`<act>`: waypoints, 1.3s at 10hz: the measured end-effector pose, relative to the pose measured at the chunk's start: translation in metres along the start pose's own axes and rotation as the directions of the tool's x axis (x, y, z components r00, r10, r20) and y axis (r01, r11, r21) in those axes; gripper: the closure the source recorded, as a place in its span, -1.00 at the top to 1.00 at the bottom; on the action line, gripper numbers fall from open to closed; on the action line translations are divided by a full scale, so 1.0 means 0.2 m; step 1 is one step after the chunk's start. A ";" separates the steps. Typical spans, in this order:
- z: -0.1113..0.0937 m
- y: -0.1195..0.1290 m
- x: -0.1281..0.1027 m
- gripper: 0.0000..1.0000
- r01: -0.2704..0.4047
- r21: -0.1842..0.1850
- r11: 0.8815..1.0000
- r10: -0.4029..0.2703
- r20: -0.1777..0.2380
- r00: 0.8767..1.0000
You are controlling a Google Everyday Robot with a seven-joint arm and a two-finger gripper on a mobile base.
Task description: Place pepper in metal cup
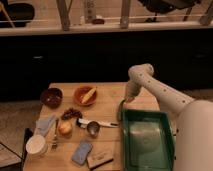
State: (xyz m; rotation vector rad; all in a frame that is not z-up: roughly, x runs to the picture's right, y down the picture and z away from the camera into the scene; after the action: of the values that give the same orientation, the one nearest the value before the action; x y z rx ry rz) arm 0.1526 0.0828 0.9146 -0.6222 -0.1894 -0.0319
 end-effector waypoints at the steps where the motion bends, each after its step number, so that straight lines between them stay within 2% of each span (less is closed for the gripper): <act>1: 0.00 0.02 -0.01 -0.98 0.004 0.001 1.000 -0.004 -0.003 1.000; 2: -0.01 0.04 -0.03 -0.96 0.005 0.002 1.000 -0.005 -0.006 1.000; 4: -0.02 0.07 -0.08 -0.74 0.018 0.000 1.000 -0.018 -0.009 1.000; 7: -0.01 0.12 -0.10 -0.58 0.027 -0.005 1.000 -0.027 -0.009 1.000; 10: 0.02 0.14 -0.14 -0.04 0.035 -0.010 0.999 -0.035 -0.002 0.999; 11: 0.03 0.14 -0.13 0.08 0.034 -0.011 0.999 -0.034 -0.002 0.999; 12: 0.04 0.16 -0.15 0.07 0.042 -0.013 0.999 -0.042 -0.001 0.999; 13: 0.02 0.17 -0.17 -0.03 0.053 -0.012 0.999 -0.053 -0.001 0.999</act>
State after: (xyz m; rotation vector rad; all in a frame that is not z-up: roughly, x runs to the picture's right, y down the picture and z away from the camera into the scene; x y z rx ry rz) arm 0.1215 0.1119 0.8922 -0.6286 -0.2045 -0.0841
